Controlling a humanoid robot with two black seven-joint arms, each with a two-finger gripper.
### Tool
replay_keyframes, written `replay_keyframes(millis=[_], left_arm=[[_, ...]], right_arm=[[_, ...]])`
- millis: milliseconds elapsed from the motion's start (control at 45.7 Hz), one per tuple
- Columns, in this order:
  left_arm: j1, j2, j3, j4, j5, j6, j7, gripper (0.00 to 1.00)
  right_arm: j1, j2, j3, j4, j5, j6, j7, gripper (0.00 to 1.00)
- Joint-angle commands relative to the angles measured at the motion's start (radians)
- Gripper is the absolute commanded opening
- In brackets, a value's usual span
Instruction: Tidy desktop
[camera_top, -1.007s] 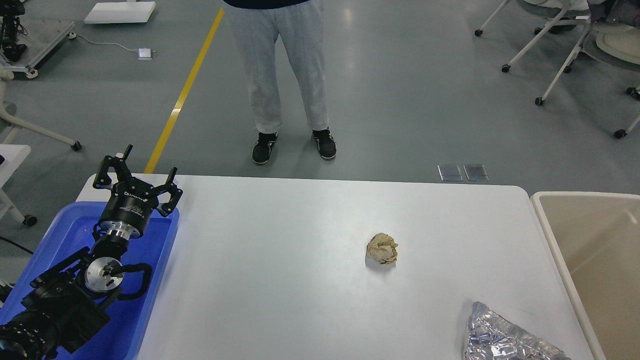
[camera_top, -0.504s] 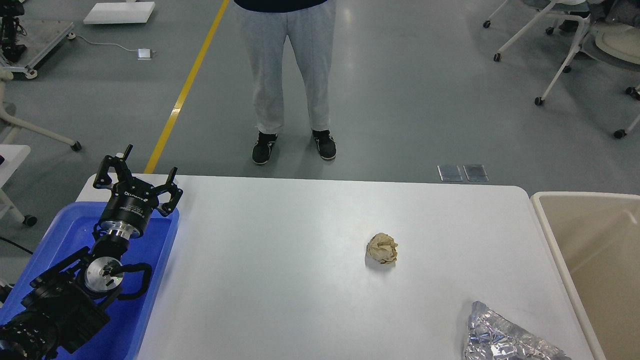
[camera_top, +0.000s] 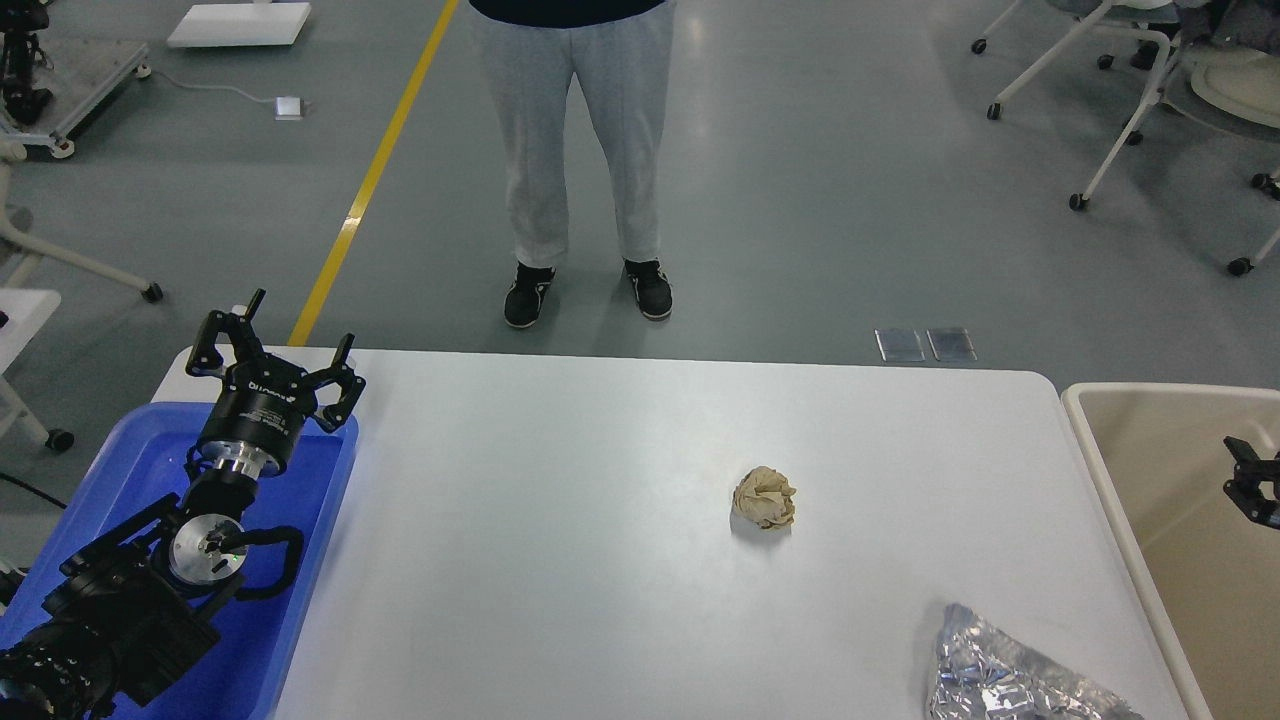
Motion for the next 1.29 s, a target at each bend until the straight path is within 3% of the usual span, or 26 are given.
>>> replay_keyframes(millis=[0, 504, 657, 1270], left_arm=[[0.000, 0.000, 0.000, 0.000, 0.000, 0.000, 0.000, 1.00], [0.000, 0.000, 0.000, 0.000, 0.000, 0.000, 0.000, 1.00], [0.000, 0.000, 0.000, 0.000, 0.000, 0.000, 0.000, 1.00], [0.000, 0.000, 0.000, 0.000, 0.000, 0.000, 0.000, 1.00]], right_arm=[[-0.068, 0.051, 0.189, 0.238, -0.080, -0.002, 0.016, 1.00], [-0.103, 0.390, 0.517, 0.276, -0.434, -0.008, 0.028, 1.00], [-0.117, 0.450, 0.517, 0.259, -0.464, -0.009, 0.109, 1.00], [-0.111, 0.454, 0.511, 0.242, -0.459, -0.009, 0.112, 1.00]])
